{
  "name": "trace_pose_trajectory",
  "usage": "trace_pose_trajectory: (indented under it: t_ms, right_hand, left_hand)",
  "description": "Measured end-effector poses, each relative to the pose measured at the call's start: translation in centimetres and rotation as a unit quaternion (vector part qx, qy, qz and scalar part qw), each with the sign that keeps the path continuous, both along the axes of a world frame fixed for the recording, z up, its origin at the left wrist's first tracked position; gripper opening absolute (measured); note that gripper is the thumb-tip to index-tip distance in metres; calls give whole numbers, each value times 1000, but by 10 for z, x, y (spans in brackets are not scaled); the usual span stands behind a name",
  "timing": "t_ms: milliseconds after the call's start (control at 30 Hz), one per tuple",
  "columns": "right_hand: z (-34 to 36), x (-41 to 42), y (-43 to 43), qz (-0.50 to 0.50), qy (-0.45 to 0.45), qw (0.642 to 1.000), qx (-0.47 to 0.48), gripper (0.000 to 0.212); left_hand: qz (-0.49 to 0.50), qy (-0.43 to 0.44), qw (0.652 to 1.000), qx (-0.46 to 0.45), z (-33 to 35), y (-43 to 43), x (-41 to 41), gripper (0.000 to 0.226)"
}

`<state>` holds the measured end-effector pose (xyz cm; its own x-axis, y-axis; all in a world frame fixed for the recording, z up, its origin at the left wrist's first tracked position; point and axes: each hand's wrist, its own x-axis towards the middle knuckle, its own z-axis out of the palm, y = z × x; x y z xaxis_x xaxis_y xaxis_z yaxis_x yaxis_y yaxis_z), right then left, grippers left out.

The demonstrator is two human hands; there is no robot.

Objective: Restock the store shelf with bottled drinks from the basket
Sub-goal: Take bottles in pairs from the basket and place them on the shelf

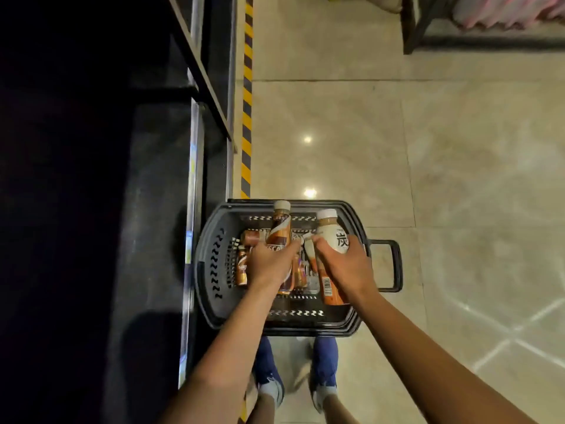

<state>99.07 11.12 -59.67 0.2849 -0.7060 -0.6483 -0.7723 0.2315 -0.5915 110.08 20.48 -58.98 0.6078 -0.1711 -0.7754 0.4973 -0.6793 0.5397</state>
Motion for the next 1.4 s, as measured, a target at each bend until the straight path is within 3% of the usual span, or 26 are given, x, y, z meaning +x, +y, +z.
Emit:
trace_pose_trajectory:
  t_ms: [100,300,533,667,800,1067,1300,1400]
  right_hand:
    - [114,10,-3,2,-56,998,-32,48]
    - [297,7,16,25,-145,987,-61,64]
    - [407,-22,48,86,-238,965,-71,47]
    - [453,-35,76,164,-290,940,-69,40]
    - [503,-40,121,231,-368,900,-37,33]
    - [594,-73,258,371,-476,794,67,52]
    - [642,-182,383,487,-521,686,145,37]
    - [656,-244,432,521,-530,642,188,46]
  left_hand:
    - [38,-29,997,-55,120,3,2,20]
    - [81,-98,982,-139,307,29,-25,29]
    - [180,-214,944,-177,427,83,-75,27]
    - [258,-233,915,-206,478,122,-106,29]
    - [333,-293,873,-203,525,175,-139,36]
    - [465,-383,777,-185,600,299,-232,39]
    - [531,-473,688,-145,639,401,-376,35]
    - [557,-494,657,-117,650,436,-448,35]
